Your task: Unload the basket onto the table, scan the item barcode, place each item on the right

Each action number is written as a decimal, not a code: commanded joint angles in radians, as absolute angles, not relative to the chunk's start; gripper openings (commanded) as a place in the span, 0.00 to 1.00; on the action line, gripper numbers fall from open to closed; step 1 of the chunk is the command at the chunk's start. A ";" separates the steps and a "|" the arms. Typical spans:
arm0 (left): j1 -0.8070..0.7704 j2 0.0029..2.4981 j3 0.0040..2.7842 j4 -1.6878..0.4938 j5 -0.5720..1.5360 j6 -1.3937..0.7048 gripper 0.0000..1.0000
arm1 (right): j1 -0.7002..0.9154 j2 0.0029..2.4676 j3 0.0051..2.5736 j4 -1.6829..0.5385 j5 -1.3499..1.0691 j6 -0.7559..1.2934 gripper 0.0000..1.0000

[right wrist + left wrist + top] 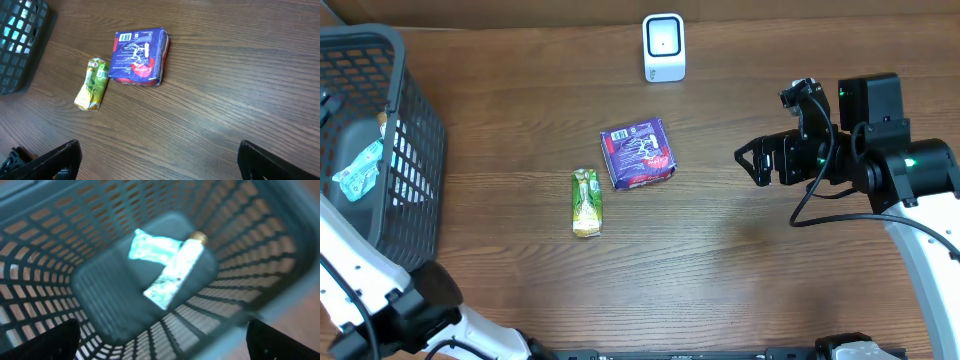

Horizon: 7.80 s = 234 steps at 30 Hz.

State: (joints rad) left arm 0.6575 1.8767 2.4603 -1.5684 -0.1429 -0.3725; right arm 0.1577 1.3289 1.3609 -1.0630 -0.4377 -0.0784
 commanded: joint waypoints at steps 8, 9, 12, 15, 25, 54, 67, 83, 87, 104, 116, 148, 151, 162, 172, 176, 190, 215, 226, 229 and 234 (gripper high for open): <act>0.675 2.085 2.107 -1.324 -0.051 -0.199 0.95 | 0.162 1.325 1.387 -1.068 -0.438 -0.080 1.00; 0.675 2.109 2.104 -1.311 -0.015 -0.169 0.95 | 0.162 1.325 1.387 -1.068 -0.438 -0.080 1.00; 0.674 2.173 2.104 -1.280 0.031 -0.126 0.93 | 0.162 1.327 1.387 -1.068 -0.438 -0.080 1.00; 0.674 2.231 2.104 -1.250 0.036 -0.122 0.93 | 0.162 1.327 1.387 -1.068 -0.438 -0.080 1.00; 0.673 2.404 2.103 -1.238 0.053 -0.104 0.68 | 0.162 1.340 1.387 -1.067 -0.439 -0.080 1.00; 0.673 1.944 2.720 -1.555 0.101 -0.162 0.04 | 0.162 1.340 1.387 -1.041 -0.450 -0.079 1.00; 0.362 1.795 2.695 -1.689 0.192 -0.072 0.04 | 0.162 1.340 1.387 -1.053 -0.450 -0.079 1.00; 0.001 1.935 1.768 -1.367 -0.052 -0.217 0.04 | 0.162 1.340 1.387 -1.052 -0.449 -0.080 1.00; -0.001 1.935 1.487 -1.108 -0.048 -0.198 0.04 | 0.162 1.340 1.387 -1.052 -0.449 -0.080 1.00; 0.104 1.895 2.253 -1.431 0.076 -0.128 0.64 | 0.162 1.340 1.387 -1.034 -0.449 -0.080 1.00; 0.635 1.898 2.524 -1.672 0.018 -0.159 0.61 | 0.162 1.340 1.387 -1.034 -0.449 -0.080 1.00; 0.722 2.251 1.801 -0.861 -0.141 0.240 0.98 | 0.162 1.369 1.359 -1.046 -0.447 -0.079 1.00; 0.723 2.287 1.801 -0.854 -0.141 0.241 0.97 | 0.162 1.372 1.359 -1.046 -0.447 -0.079 1.00; 0.722 2.333 1.802 -0.874 -0.099 0.240 0.04 | 0.162 1.372 1.359 -1.052 -0.450 -0.071 1.00; 0.713 2.140 2.101 -1.058 0.083 0.127 0.04 | 0.162 1.372 1.359 -1.047 -0.449 -0.072 1.00; 0.711 2.038 2.290 -1.164 0.144 0.044 0.04 | 0.162 1.371 1.359 -1.042 -0.449 -0.072 1.00; 0.184 1.798 2.348 -1.533 0.198 -0.034 0.04 | 0.162 1.371 1.359 -1.018 -0.450 -0.071 1.00; -0.570 1.893 1.483 -0.870 0.281 -0.422 0.71 | 0.162 1.372 1.359 -1.053 -0.450 -0.052 1.00; -0.459 1.790 1.644 -1.025 0.236 -0.263 0.99 | 0.162 1.371 1.359 -1.041 -0.499 -0.053 1.00; -0.403 1.721 1.654 -1.073 0.168 -0.201 1.00 | 0.162 1.371 1.359 -1.042 -0.499 -0.053 1.00; -0.310 1.671 1.654 -1.126 0.036 -0.133 1.00 | 0.162 1.371 1.359 -1.041 -0.499 -0.053 1.00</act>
State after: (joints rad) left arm -0.3546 1.6943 1.6367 -1.1118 0.1574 -0.2054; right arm 0.1577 1.3682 1.3613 -1.0470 -0.4900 -0.0555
